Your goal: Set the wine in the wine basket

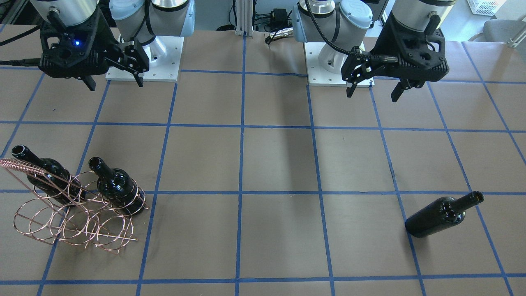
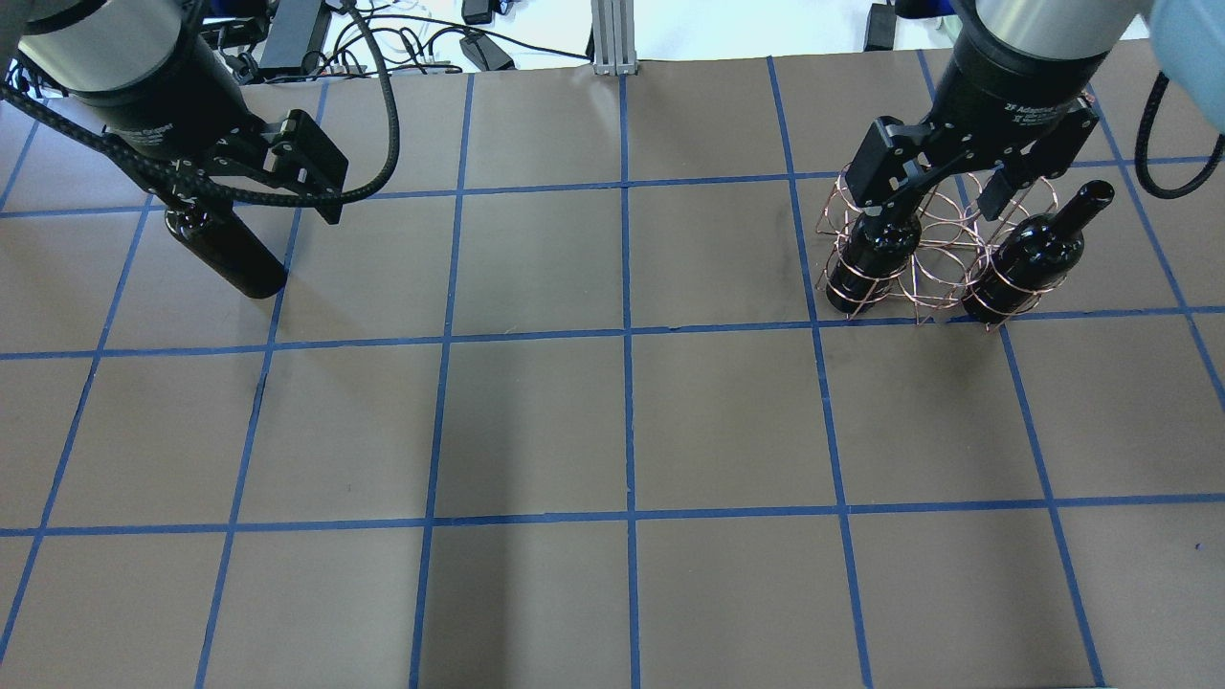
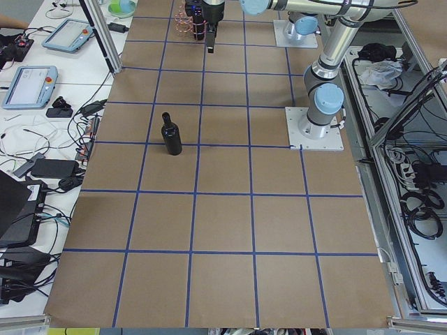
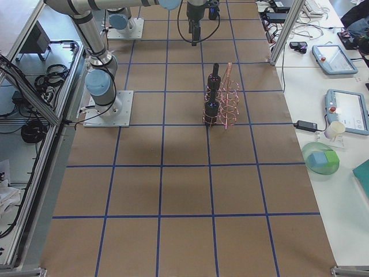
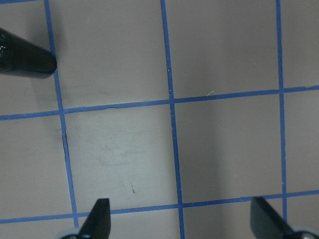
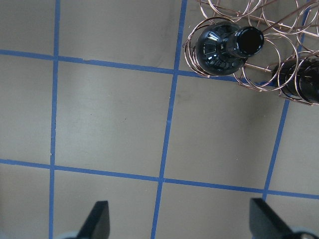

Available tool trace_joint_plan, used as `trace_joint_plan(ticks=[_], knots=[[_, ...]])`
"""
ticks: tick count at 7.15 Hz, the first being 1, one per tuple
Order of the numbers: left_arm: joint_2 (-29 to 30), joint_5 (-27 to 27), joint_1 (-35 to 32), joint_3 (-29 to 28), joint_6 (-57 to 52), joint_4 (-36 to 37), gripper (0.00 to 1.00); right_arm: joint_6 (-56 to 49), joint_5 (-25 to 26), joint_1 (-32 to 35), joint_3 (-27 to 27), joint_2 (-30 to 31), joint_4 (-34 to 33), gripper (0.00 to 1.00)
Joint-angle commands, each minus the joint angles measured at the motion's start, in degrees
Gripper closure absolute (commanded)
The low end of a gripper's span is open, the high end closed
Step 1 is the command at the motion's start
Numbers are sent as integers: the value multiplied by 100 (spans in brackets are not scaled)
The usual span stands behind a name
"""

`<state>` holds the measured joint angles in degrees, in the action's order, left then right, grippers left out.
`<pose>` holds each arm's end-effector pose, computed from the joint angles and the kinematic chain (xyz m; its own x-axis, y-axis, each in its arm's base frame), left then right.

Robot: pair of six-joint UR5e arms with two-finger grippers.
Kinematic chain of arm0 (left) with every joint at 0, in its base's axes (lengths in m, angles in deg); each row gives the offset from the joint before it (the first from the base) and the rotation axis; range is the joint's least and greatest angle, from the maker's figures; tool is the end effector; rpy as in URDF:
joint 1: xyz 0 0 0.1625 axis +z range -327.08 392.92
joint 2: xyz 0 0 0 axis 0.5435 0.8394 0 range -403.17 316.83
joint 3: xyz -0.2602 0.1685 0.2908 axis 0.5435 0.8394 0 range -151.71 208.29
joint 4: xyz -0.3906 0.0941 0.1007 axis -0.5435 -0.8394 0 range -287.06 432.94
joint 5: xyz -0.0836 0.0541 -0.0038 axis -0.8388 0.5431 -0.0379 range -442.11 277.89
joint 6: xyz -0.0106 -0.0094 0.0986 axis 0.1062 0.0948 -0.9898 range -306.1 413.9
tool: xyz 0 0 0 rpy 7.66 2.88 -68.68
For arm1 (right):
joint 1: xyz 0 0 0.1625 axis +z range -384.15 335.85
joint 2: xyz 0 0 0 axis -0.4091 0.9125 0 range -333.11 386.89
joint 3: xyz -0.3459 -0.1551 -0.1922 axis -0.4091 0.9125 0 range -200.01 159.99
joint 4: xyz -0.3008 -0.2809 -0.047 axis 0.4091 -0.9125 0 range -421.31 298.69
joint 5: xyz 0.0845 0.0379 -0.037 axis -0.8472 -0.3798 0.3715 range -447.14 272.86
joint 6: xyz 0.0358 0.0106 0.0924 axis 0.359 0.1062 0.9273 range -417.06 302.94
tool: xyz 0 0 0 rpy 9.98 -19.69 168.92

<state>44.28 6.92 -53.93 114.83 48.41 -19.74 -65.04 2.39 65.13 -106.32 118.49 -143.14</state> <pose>-0.1086 -0.4831 0.5346 -0.9991 0.0417 0.0114 0.0410 0.9974 -0.0593 0.1281 -0.4749 0.5189 -0.9919 -0.1258 -0.0151 -0.1264 0.9908 0.0486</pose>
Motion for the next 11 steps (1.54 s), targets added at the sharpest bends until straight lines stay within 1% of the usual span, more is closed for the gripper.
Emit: trace_joint_plan(ticks=[1, 2, 3, 4, 5, 6, 7, 9, 10, 11], knots=[[157, -95, 254, -321, 295, -127, 0, 33, 3, 10, 0, 25, -17, 0], [184, -348, 622, -479, 181, -162, 0, 24, 73, 10, 0, 25, -34, 0], [211, -403, 991, -619, -107, -232, 0, -2, 74, 10, 0, 25, -35, 0], [263, -386, 1456, -769, -989, -241, 0, -20, 74, 10, -9, 16, -26, 0], [333, -412, 2113, -788, -1128, -241, 0, -20, 82, 10, -9, 16, -26, 0], [490, -343, 2372, -727, -1495, -58, 0, -20, 82, 10, -9, 16, 9, 0], [901, -333, 2557, -692, -1664, 422, 0, -20, 82, 10, -9, 16, 9, 0], [1587, -342, 2559, -639, -1797, 996, 1, 6, 91, 2, -17, -2, 45, 0], [1826, -342, 2498, -560, -1789, 1190, 2, 41, 82, 2, -17, 7, 36, 0], [1872, -342, 2323, -525, -1736, 1313, 4, 94, 91, -7, -9, 7, 53, 0]])
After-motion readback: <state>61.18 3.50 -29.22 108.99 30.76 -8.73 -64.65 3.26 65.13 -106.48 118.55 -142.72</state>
